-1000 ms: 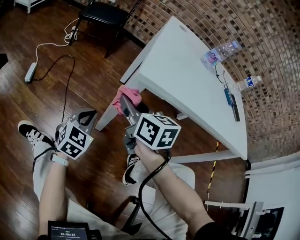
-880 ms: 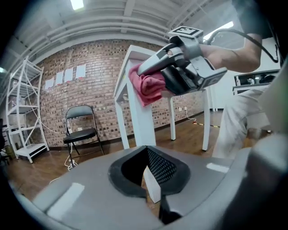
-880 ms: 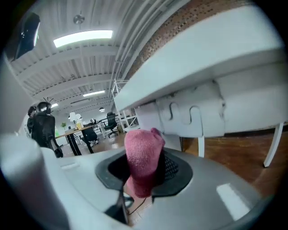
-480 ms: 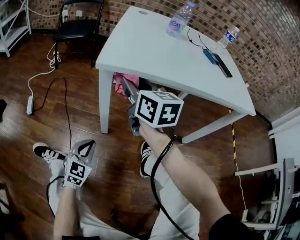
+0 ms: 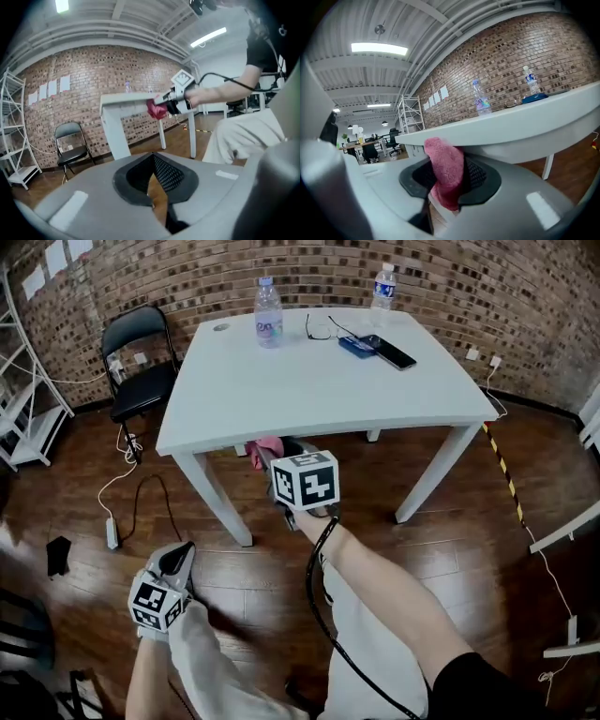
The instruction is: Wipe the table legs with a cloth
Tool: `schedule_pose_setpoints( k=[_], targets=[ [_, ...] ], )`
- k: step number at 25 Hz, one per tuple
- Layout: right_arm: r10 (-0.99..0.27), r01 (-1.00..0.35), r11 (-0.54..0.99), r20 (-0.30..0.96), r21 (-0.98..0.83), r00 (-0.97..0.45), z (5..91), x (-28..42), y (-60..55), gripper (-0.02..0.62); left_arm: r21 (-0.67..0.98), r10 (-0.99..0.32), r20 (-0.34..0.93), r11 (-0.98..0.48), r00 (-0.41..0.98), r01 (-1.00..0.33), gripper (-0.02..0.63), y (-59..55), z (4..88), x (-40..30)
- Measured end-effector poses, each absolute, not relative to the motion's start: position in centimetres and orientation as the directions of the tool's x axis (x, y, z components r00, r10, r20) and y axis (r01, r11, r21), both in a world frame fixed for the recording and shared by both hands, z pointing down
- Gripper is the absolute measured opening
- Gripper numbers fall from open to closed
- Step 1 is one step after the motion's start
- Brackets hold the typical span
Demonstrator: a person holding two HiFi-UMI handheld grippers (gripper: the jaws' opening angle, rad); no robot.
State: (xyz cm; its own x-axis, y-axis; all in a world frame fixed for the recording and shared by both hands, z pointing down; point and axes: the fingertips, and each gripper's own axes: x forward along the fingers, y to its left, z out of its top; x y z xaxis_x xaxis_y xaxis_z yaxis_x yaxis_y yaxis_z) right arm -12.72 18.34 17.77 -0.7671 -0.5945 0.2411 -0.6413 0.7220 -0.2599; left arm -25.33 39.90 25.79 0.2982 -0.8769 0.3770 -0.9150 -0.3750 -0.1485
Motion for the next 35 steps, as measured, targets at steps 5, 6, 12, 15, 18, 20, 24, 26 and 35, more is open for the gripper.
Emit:
schedule_pose_setpoints(
  k=[5,6,12,15,18,20,24,26,35],
  targets=[
    [-0.618,-0.661,0.709,0.236,-0.247,-0.75,17.7,-7.6,17.3,0.114,-0.156,-0.903,0.276,-0.381,0.33,-0.911,0.002,35.0,17.7,-17.8],
    [-0.616,-0.661,0.714,0.241,-0.23,-0.749,17.7,-6.6,17.3,0.114,-0.154,-0.899,0.267,-0.395,0.346,-0.906,0.002,34.1,16.9,-15.7],
    [-0.622,-0.661,0.731,0.233,-0.167,-0.747,17.4,-1.9,16.2,0.114,-0.169,-0.866,0.273,-0.472,0.419,-0.865,0.002,29.2,16.4,-5.9],
    [-0.643,-0.686,0.706,0.245,-0.176,-0.725,17.8,1.4,15.5,0.114,-0.13,-0.844,0.274,-0.507,0.461,-0.852,0.002,28.0,16.8,-2.2],
    [-0.669,-0.713,0.686,0.26,-0.146,-0.696,17.9,4.8,14.5,0.114,-0.126,-0.836,0.252,-0.527,0.487,-0.84,0.002,26.5,16.9,0.6],
    [-0.68,-0.724,0.679,0.269,-0.123,-0.682,17.9,6.9,13.8,0.114,-0.111,-0.837,0.225,-0.531,0.5,-0.84,0.002,25.3,16.8,2.5],
    [-0.718,-0.765,0.636,0.283,-0.105,-0.636,17.8,12.6,11.6,0.114,-0.106,-0.818,0.188,-0.567,0.543,-0.817,0.002,22.6,16.1,7.8],
    [-0.743,-0.791,0.602,0.286,-0.11,-0.606,18.0,16.0,10.7,0.114,-0.114,-0.795,0.181,-0.601,0.579,-0.791,0.002,21.6,15.9,11.1],
    [-0.794,-0.832,0.54,0.248,-0.131,-0.555,17.8,30.5,6.1,0.114,-0.136,-0.718,0.114,-0.696,0.687,-0.705,0.002,18.1,15.6,25.9]
  ],
)
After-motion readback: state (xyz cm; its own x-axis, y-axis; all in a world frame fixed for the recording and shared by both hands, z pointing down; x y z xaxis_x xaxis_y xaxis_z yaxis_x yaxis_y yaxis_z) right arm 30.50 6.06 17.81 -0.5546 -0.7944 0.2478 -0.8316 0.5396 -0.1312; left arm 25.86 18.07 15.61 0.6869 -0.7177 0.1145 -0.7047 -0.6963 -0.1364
